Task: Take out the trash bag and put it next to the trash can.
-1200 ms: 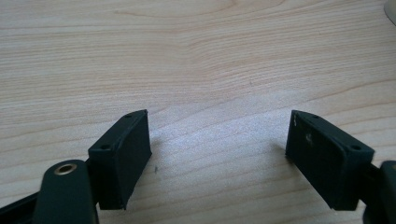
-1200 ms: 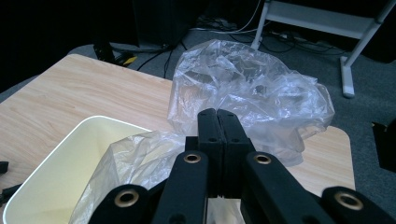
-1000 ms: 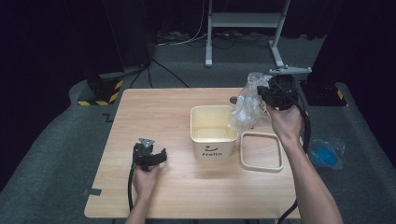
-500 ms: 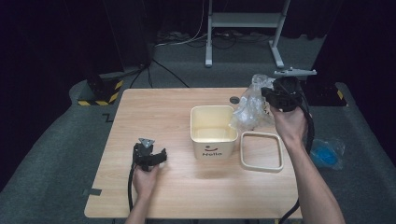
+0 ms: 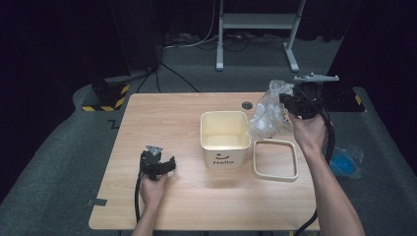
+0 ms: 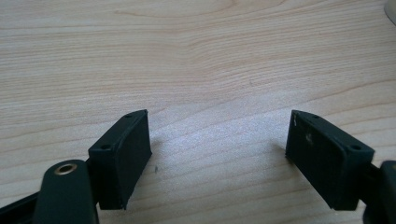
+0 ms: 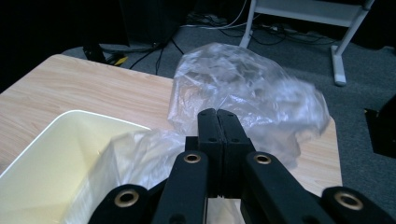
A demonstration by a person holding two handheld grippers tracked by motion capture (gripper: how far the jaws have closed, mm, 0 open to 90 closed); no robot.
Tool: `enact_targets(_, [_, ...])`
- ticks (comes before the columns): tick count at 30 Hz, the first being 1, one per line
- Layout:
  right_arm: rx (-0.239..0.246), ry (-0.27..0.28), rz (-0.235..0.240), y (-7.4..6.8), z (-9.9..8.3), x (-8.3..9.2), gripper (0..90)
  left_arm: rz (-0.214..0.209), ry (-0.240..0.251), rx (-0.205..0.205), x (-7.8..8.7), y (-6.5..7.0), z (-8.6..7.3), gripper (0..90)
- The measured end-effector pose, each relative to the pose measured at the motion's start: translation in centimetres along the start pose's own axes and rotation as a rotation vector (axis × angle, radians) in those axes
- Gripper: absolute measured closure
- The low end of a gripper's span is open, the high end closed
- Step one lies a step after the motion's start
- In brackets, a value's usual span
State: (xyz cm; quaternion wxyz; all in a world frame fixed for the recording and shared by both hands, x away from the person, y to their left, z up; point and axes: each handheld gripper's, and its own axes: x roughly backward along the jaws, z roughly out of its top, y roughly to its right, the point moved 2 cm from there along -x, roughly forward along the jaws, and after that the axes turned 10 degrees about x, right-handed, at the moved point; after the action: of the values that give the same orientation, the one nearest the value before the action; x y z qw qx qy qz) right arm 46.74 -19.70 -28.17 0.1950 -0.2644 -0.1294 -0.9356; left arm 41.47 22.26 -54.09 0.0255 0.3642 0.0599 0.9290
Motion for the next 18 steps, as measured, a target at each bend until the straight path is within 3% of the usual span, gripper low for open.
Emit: enact_targets(18, [0.007,-0.057,-0.002,-0.3,-1.5,-2.1,89.7,0.0,0.0,0.0,0.0,0.0,0.0,22.0])
